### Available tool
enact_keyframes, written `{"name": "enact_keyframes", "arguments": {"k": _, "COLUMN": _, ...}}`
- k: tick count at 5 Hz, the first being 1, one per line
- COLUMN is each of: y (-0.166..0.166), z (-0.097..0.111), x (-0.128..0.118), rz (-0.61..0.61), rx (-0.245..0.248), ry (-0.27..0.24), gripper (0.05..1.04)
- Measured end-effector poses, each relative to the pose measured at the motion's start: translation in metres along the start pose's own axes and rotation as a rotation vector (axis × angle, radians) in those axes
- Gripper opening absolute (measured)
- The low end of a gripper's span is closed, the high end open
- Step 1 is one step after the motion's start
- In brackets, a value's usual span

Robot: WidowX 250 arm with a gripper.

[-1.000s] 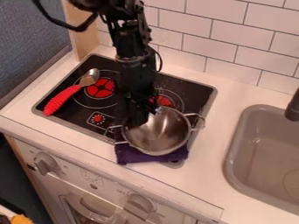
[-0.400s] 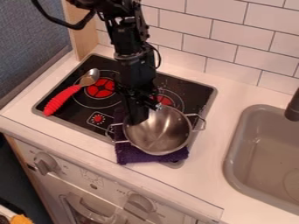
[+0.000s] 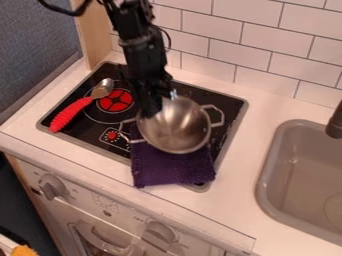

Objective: Move the silver pot to the upper right of the burner

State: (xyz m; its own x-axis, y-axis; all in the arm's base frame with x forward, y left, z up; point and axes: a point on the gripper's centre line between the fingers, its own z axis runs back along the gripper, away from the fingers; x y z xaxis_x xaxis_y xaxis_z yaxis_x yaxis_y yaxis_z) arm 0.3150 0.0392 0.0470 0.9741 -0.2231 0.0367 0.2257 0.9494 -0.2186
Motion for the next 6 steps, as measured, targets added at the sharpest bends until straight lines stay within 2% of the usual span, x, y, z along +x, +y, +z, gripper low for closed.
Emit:
{"name": "enact_keyframes", "arguments": {"k": 1, "y": 0.002, "z": 0.014, "x": 0.014, "rz": 0.017, "rx": -0.026, "ry": -0.041, "gripper": 0.072}}
{"name": "enact_keyframes", "arguments": {"k": 2, "y": 0.003, "z": 0.015, "x": 0.028, "rz": 0.033, "rx": -0.061, "ry": -0.055, "gripper": 0.072}}
{"name": "enact_keyframes", "arguments": {"k": 4, "y": 0.008, "z": 0.000, "x": 0.053, "rz": 0.067, "rx": -0.086, "ry": -0.038, "gripper": 0.072}}
{"name": "enact_keyframes", "arguments": {"k": 6, "y": 0.022, "z": -0.019, "x": 0.071, "rz": 0.099, "rx": -0.092, "ry": 0.004, "gripper": 0.072}}
